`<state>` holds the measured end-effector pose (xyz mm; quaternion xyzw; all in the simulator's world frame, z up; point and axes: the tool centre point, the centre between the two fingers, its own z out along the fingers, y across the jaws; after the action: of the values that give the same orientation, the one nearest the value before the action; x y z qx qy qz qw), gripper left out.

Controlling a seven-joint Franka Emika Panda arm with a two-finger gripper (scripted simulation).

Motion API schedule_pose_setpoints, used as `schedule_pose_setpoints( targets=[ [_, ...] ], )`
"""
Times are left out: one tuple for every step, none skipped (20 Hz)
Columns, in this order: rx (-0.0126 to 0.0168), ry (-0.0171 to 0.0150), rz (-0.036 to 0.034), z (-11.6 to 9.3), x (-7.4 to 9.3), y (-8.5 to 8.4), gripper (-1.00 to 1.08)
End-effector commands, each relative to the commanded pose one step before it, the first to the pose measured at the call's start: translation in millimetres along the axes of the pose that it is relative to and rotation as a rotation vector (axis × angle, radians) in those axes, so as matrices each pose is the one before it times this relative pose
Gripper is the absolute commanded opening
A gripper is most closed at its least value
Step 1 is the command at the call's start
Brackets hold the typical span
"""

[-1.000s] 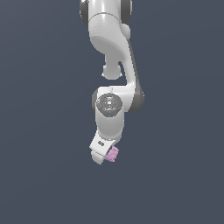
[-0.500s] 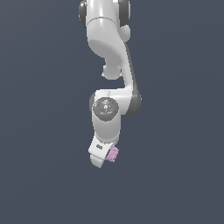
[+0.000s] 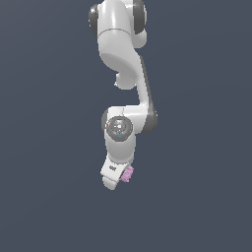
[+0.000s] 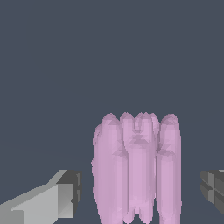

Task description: Pick up the object and move it to a goal position.

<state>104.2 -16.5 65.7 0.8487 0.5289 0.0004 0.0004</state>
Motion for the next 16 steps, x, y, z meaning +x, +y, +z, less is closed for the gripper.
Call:
schedule_pose_setpoints(
  targets=[
    [0.00123, -0.00053, -0.00165, 15.04, -0.22, -0.99, 1.00],
    [0.00000, 0.00000, 0.00000, 4.41, -0.31, 0.03, 1.00],
    [-0.00005, 0.00003, -0.00069, 3.41, 0.24, -0.13, 1.00],
    [0.00000, 0.00000, 0.00000, 2.48, -0.10, 0.14, 1.00],
    [0.00000, 0.00000, 0.00000, 1.52, 0.02, 0.21, 1.00],
    [0.00000, 0.00000, 0.00000, 0.56, 0.14, 0.29, 1.00],
    [0.00000, 0.00000, 0.00000, -0.41, 0.26, 0.37, 1.00],
    [0.00000, 0.00000, 0.00000, -0.87, 0.25, 0.31, 1.00],
    [0.00000, 0.00000, 0.00000, -0.34, 0.08, 0.10, 1.00],
    [0.00000, 0.00000, 0.00000, 0.00, 0.00, 0.00, -1.00],
    [0.00000, 0.00000, 0.00000, 0.00, 0.00, 0.00, -1.00],
    [0.00000, 0.00000, 0.00000, 0.00, 0.00, 0.00, -1.00],
    [0.00000, 0.00000, 0.00000, 0.00, 0.00, 0.00, -1.00],
    [0.00000, 0.00000, 0.00000, 0.00, 0.00, 0.00, -1.00],
    [0.00000, 0.00000, 0.00000, 0.00, 0.00, 0.00, -1.00],
    [0.00000, 0.00000, 0.00000, 0.00, 0.00, 0.00, -1.00]
  ],
)
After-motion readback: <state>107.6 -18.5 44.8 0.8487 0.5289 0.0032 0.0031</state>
